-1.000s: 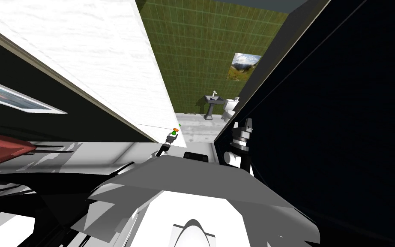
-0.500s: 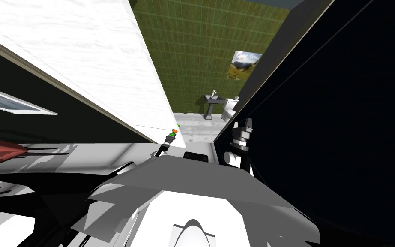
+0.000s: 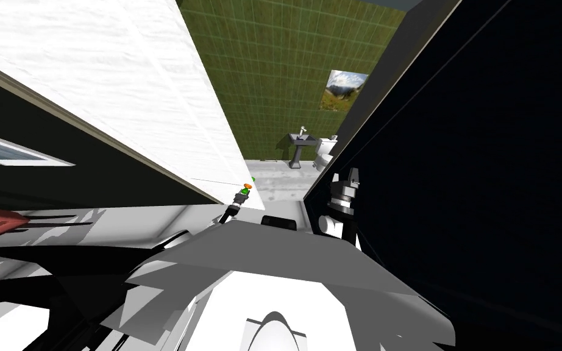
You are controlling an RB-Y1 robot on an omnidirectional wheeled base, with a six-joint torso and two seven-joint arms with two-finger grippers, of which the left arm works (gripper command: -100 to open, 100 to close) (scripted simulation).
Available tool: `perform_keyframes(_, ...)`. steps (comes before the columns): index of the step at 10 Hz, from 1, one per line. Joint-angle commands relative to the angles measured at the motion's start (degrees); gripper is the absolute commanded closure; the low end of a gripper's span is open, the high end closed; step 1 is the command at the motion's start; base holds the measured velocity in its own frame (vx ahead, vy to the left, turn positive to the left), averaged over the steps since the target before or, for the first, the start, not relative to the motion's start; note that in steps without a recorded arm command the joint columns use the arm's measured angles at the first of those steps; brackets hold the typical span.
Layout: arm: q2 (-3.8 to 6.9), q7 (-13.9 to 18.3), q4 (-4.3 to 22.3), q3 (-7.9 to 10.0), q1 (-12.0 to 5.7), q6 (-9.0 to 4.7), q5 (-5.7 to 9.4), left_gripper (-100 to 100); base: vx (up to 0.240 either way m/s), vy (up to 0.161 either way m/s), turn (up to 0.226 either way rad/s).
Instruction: Pull the door open
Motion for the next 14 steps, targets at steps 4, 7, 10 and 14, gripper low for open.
perform_keyframes(4,1.98,3.16,0.93,-2.23,2.18,-4.24,-1.13,100,-0.186,0.064,-0.124)
perform_keyframes(7,3.47,5.33,1.53,-3.66,3.55,-7.19,-1.87,100,-0.197,0.083,-0.140)
perform_keyframes(10,3.44,5.76,2.62,-4.18,3.48,-8.04,-2.16,100,-0.137,0.044,-0.108)
perform_keyframes(14,4.23,7.04,4.03,-5.07,3.94,-10.67,-2.63,100,-0.205,0.081,-0.159)
